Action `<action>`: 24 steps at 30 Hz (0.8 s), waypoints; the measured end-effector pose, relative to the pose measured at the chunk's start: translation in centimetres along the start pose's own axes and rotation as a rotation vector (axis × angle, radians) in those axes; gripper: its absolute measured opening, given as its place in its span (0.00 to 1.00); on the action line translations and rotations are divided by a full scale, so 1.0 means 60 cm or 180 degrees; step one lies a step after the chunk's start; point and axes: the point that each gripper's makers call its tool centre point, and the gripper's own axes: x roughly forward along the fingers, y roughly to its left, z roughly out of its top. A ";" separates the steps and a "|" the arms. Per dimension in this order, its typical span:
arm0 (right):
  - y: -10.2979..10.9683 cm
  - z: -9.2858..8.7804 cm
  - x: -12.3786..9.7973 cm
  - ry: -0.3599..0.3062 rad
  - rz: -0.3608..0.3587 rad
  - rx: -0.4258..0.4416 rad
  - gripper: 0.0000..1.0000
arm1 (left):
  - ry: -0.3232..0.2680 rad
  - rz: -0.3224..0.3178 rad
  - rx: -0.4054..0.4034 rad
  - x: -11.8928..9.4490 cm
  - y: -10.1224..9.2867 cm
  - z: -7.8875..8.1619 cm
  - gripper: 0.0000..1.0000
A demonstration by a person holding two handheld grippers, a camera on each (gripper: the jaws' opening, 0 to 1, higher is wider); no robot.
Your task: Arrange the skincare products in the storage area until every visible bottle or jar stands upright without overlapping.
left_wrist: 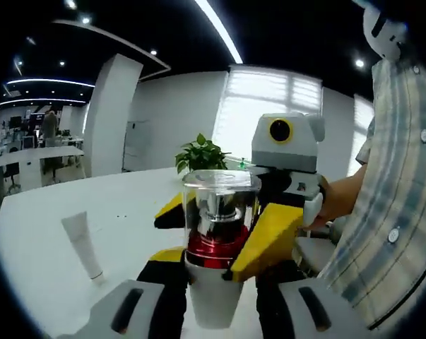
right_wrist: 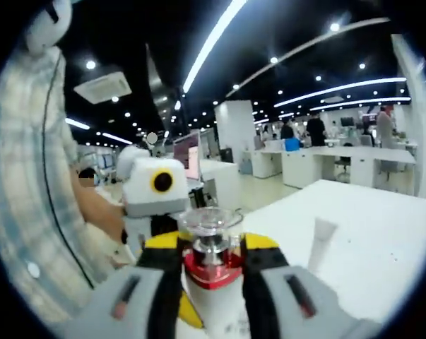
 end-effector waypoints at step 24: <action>-0.012 0.019 0.003 -0.0199 -0.0132 0.0367 0.32 | 0.0097 0.0154 0.0054 -0.005 0.022 -0.018 0.28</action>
